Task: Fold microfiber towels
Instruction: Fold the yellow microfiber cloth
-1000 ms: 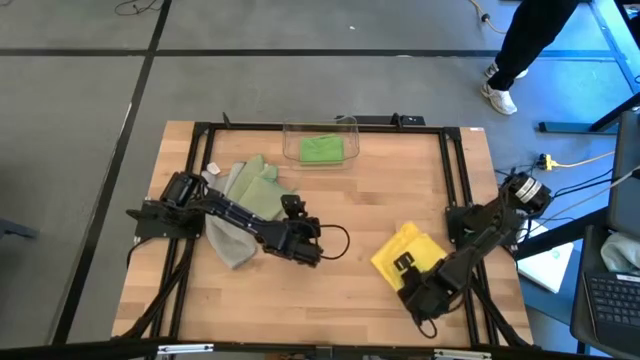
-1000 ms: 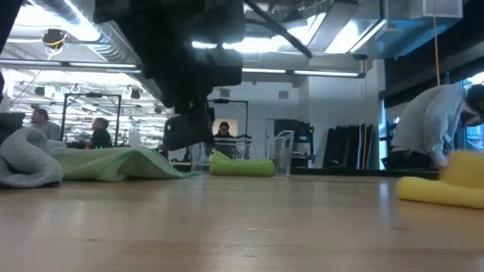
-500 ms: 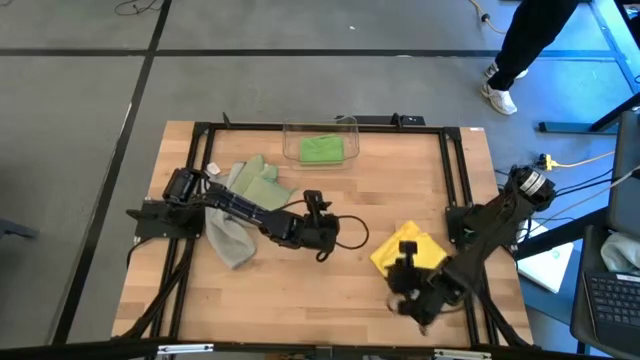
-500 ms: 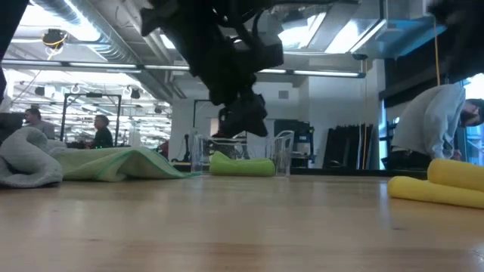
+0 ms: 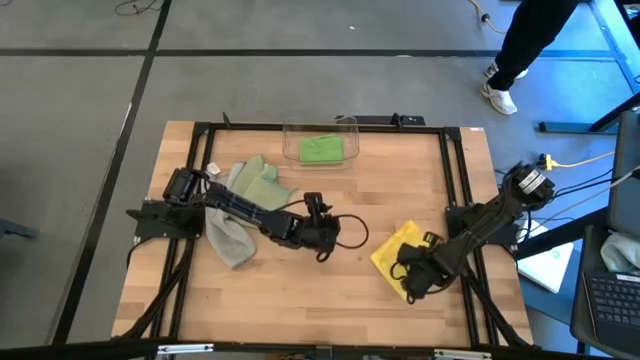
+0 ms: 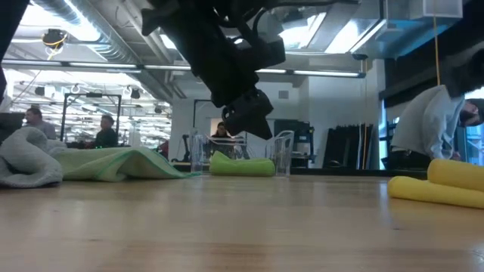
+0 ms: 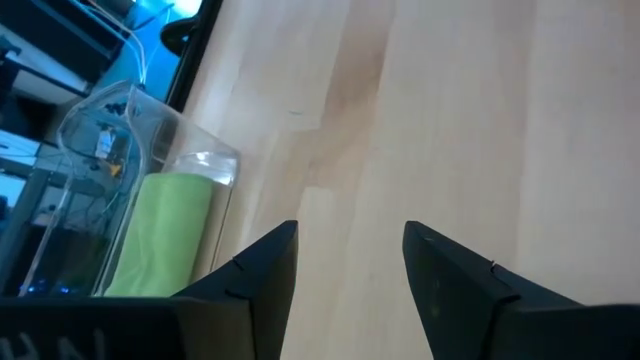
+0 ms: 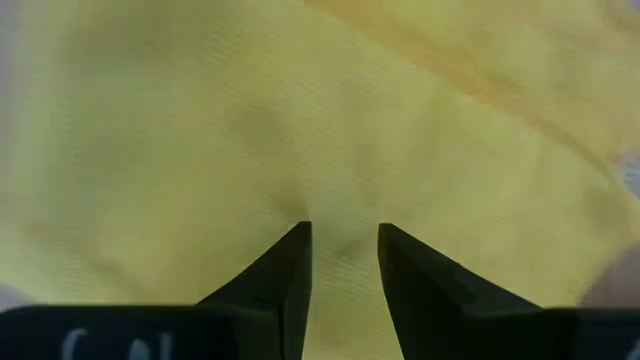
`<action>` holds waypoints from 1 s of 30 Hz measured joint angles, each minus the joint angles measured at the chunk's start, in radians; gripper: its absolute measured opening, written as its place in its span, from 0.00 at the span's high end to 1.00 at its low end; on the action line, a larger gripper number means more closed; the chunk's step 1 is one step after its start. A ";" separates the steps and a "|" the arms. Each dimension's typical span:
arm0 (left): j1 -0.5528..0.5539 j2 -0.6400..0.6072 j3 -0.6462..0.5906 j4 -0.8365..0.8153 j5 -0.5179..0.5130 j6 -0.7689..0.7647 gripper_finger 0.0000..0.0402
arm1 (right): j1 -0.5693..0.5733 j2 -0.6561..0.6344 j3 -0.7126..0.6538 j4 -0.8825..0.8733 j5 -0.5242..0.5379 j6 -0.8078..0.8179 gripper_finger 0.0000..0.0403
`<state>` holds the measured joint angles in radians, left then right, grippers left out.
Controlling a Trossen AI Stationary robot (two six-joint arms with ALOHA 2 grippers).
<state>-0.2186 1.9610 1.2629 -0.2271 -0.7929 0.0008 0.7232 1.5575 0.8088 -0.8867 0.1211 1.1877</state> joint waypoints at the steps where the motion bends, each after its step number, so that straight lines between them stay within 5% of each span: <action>1: -0.002 0.000 0.000 0.000 0.000 0.001 0.56 | -0.005 -0.012 -0.016 0.001 0.000 0.010 0.70; 14: -0.004 0.000 0.000 0.000 0.000 0.002 0.56 | -0.101 -0.251 -0.112 0.135 0.016 -0.018 0.63; 19: -0.005 0.000 0.000 -0.009 0.000 0.002 0.56 | -0.137 -0.239 -0.180 0.286 -0.023 -0.018 0.51; 30: -0.005 0.000 0.000 -0.017 0.000 0.001 0.56 | -0.161 -0.125 -0.205 0.297 -0.059 -0.036 0.36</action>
<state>-0.2239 1.9610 1.2625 -0.2443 -0.7933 0.0021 0.5617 1.4322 0.6040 -0.5892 0.0620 1.1513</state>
